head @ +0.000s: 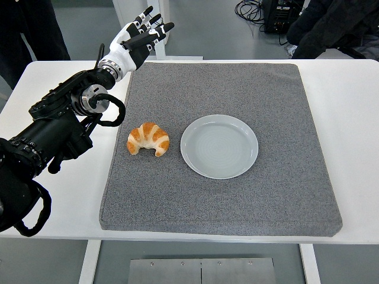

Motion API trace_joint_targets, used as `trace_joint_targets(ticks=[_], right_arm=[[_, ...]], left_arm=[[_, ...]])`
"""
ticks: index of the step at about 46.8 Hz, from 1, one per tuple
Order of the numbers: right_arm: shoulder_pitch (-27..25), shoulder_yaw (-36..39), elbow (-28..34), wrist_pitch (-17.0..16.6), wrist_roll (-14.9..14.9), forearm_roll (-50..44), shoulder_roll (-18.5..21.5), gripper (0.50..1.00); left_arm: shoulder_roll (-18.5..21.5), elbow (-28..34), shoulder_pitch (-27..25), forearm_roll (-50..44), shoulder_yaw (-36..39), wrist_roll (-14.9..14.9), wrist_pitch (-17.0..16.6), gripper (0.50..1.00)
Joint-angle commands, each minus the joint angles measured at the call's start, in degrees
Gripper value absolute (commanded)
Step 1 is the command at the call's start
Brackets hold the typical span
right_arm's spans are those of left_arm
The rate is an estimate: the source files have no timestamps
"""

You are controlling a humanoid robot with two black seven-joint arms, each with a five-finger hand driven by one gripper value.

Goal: Place the bread on the plate

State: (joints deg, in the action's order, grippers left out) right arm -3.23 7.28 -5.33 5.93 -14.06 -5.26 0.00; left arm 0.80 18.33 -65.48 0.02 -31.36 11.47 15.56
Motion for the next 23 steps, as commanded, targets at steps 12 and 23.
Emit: trace_joint_targets(ticks=[12, 23], right_arm=[[0.4, -0.1, -0.7, 0.0, 0.0, 0.0, 0.0, 1.0], [0.4, -0.1, -0.9, 0.0, 0.0, 0.0, 0.0, 1.0]], left_arm=[[0.0, 0.0, -0.1, -0.1, 0.2, 0.0, -0.5, 0.986], [0.3, 0.5, -0.3, 1.7, 2.1, -0.1, 0.0, 0.986]])
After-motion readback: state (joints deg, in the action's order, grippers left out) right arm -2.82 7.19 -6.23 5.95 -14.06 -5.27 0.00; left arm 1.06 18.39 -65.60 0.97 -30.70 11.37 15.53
